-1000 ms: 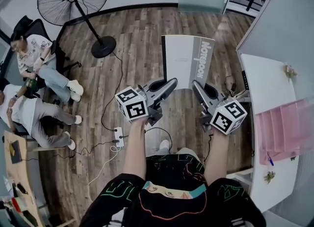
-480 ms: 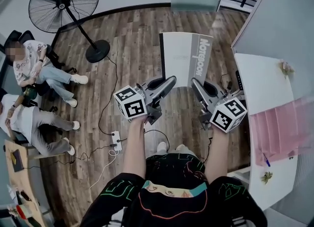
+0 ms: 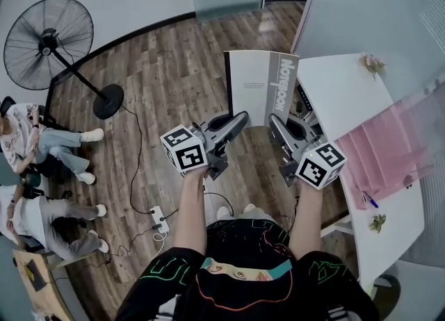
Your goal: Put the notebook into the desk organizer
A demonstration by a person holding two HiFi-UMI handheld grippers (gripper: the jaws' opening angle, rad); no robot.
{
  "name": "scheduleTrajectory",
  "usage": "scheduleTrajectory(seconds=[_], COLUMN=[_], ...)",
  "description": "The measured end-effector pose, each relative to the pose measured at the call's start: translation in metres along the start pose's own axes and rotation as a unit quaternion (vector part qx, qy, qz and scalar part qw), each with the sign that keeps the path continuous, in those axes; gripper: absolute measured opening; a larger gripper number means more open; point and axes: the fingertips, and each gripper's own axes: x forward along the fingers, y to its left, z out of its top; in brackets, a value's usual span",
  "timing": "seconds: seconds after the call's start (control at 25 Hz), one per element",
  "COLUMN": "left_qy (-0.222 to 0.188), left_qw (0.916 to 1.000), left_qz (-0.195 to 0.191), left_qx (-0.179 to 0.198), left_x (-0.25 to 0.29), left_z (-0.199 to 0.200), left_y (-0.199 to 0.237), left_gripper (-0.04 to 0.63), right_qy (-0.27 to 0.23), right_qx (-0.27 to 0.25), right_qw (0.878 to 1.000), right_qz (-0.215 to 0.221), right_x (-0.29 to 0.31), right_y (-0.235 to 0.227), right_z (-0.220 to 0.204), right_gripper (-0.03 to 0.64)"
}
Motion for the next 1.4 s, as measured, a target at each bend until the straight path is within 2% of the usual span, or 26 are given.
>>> scheduleTrajectory(seconds=[0.32, 0.56, 0.8, 1.04, 1.4], left_qy=[0.045, 0.086, 0.116, 0.15, 0.216], left_qw=[0.9952, 0.9861, 0.9721, 0.9567, 0.9354], left_qz=[-0.087, -0.139, -0.197, -0.238, -0.261], left_qx=[-0.012, -0.031, -0.052, -0.075, -0.102], left_x=[0.084, 0.162, 0.17, 0.21, 0.255], left_z=[-0.033, -0.088, -0.085, -0.125, -0.173], left_y=[-0.037, -0.074, -0.095, -0.128, -0.154], left_gripper=[0.008, 0.008, 0.009, 0.009, 0.023], right_qy=[-0.037, -0.058, -0.068, -0.083, -0.103], right_qx=[-0.004, 0.007, 0.006, 0.019, 0.061], right_qw=[0.995, 0.985, 0.97, 0.954, 0.927], right_qz=[-0.091, -0.159, -0.232, -0.289, -0.355], right_x=[-0.082, -0.169, -0.19, -0.252, -0.312], right_y=[-0.049, -0.101, -0.086, -0.105, -0.126], right_z=[0.017, 0.014, 0.026, 0.019, 0.006], right_gripper=[0.017, 0.017, 0.017, 0.017, 0.017])
